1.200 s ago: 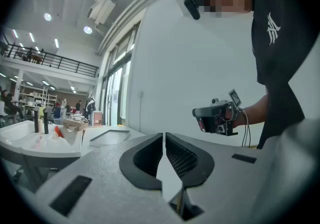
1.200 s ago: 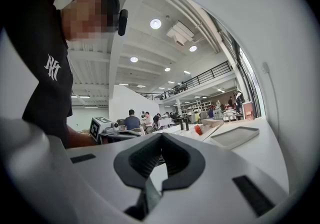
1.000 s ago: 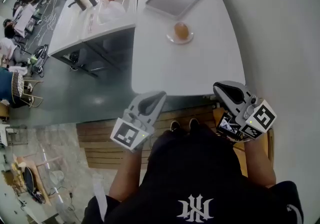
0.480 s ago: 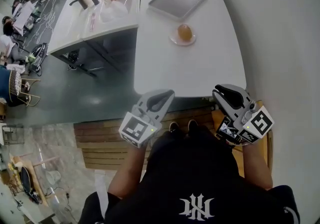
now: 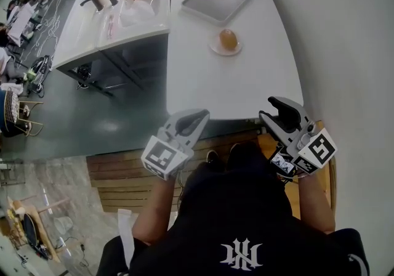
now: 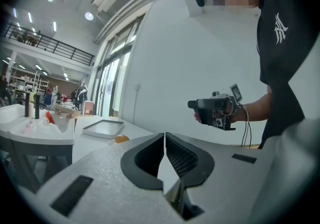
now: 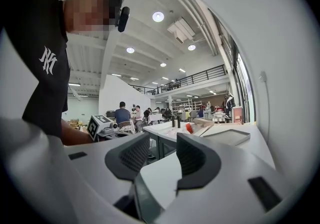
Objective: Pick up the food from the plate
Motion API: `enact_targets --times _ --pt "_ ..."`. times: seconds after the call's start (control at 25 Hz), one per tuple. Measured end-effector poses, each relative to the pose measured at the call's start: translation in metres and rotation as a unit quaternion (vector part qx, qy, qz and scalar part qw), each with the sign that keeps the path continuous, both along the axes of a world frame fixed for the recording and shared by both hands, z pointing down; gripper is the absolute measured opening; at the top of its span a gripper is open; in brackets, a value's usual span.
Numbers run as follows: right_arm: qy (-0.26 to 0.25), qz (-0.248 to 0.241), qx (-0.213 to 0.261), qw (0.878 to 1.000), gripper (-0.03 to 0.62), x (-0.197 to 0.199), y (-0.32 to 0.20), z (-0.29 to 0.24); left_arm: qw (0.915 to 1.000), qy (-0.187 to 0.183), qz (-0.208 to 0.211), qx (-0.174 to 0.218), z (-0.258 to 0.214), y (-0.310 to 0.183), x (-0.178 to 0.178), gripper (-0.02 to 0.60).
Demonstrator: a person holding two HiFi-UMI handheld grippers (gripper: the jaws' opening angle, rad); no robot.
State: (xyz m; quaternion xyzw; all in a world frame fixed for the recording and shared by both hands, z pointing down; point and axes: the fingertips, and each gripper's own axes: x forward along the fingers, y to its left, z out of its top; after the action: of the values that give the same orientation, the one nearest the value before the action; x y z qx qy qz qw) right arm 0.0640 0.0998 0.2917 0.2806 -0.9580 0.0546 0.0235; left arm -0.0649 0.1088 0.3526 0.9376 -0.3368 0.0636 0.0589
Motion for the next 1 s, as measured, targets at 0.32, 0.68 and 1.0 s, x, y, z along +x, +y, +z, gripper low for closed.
enact_targets --times 0.32,0.68,1.0 --pt "-0.004 0.016 0.006 1.000 0.140 0.016 -0.015 -0.016 0.9999 0.003 0.014 0.001 0.000 -0.011 0.001 0.008" --pt "-0.002 0.013 0.004 1.000 0.152 0.009 -0.063 -0.004 0.9996 -0.001 0.023 -0.015 0.010 -0.049 0.004 0.008" --pt "-0.010 0.016 -0.017 1.000 0.183 0.006 -0.131 0.014 0.9993 -0.023 0.023 -0.019 0.022 -0.110 0.004 0.008"
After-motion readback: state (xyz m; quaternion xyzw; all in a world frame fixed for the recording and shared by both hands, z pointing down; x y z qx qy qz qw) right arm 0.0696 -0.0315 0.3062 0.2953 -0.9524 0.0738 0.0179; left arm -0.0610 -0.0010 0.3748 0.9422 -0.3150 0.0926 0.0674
